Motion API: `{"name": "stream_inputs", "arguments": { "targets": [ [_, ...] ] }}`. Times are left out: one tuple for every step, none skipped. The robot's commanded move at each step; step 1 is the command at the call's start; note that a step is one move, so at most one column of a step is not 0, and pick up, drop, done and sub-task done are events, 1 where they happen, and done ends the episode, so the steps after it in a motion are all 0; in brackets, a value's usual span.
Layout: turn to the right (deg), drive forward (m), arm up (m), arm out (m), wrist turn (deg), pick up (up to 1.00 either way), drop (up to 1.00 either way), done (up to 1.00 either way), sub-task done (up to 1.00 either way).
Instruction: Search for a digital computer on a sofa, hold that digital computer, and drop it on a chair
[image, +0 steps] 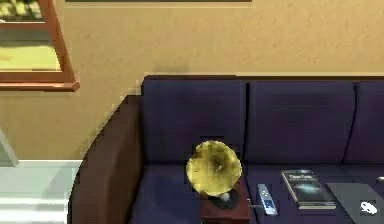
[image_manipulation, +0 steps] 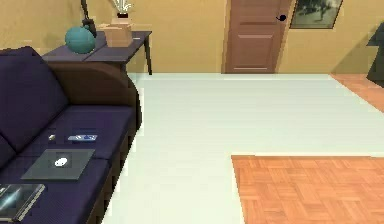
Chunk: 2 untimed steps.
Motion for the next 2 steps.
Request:
{"name": "stream_inputs", "arguments": {
  "targets": [
    [-36.0,0.0,0.0,0.0,0.0,0.0,0.0,0.0,0.0],
    [45.0,0.0,0.0,0.0,0.0,0.0,0.0,0.0,0.0]
  ]
}}
